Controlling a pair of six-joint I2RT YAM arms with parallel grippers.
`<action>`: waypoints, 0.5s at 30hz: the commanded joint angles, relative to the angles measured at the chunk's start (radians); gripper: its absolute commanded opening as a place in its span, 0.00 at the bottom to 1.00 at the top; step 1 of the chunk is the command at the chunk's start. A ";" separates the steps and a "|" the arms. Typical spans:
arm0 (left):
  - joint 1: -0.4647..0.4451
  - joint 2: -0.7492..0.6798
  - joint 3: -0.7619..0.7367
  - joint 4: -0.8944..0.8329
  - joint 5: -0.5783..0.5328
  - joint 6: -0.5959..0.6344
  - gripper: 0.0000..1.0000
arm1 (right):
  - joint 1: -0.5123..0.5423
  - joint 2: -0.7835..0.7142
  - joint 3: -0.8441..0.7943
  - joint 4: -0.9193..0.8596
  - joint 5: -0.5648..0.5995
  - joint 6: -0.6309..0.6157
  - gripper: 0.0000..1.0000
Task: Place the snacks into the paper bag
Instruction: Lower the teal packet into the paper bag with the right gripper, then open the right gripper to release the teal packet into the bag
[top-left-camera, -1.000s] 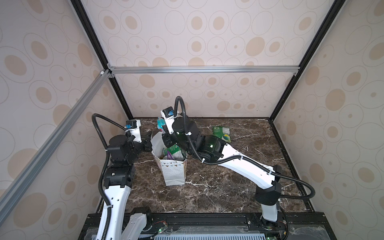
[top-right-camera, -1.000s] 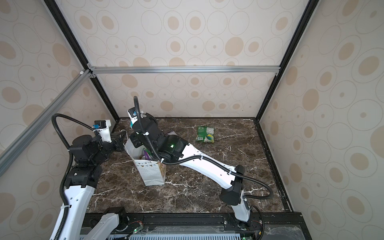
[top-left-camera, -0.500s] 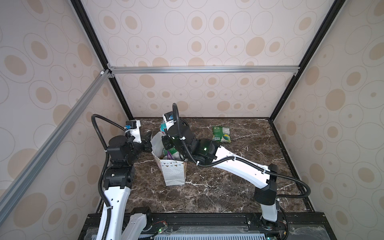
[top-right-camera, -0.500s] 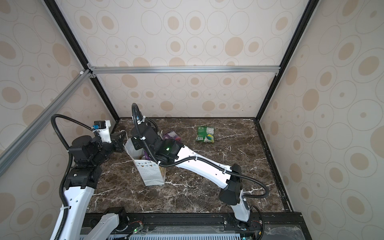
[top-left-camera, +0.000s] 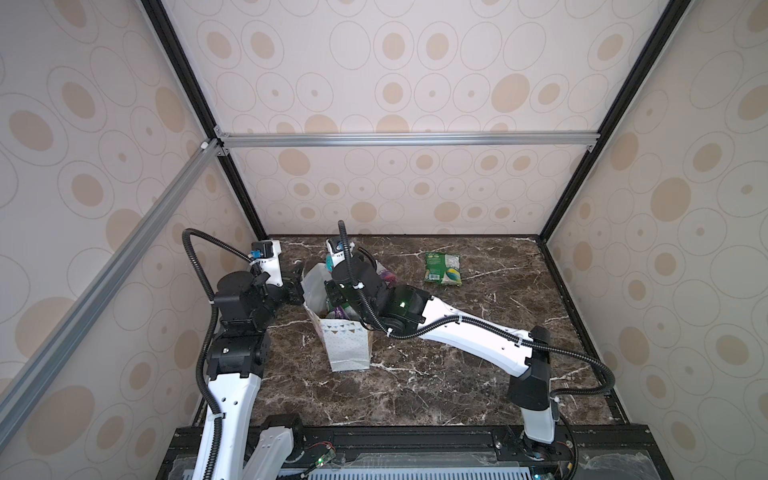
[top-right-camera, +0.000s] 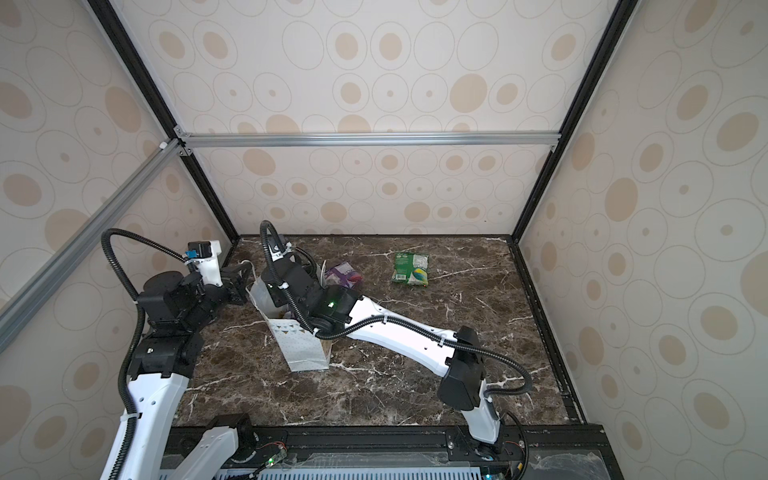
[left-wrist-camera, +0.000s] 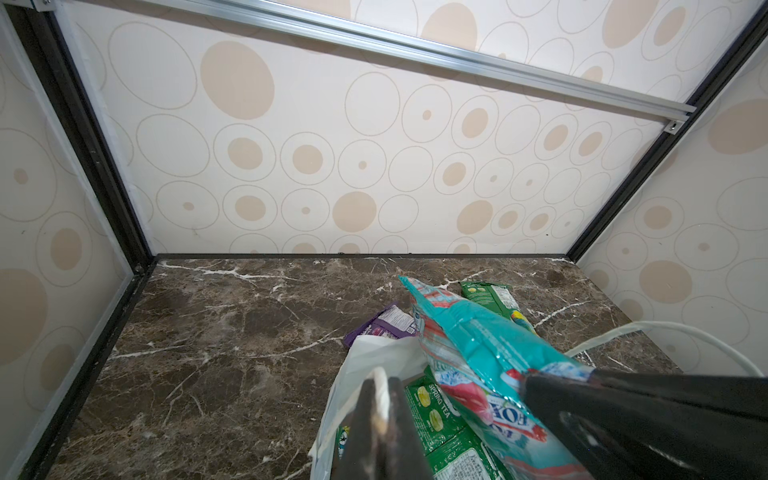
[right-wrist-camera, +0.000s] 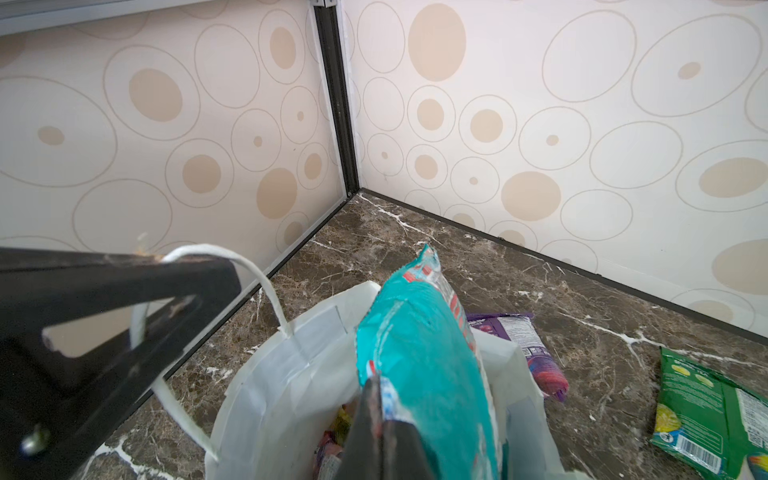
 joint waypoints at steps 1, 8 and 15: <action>0.009 -0.016 0.010 0.020 0.010 0.013 0.00 | 0.009 -0.035 -0.013 0.052 0.011 -0.007 0.00; 0.009 -0.016 0.011 0.020 0.007 0.013 0.00 | 0.010 -0.045 -0.021 0.019 -0.029 -0.003 0.16; 0.008 -0.016 0.012 0.020 0.004 0.015 0.00 | 0.010 -0.058 -0.038 0.010 -0.035 -0.002 0.19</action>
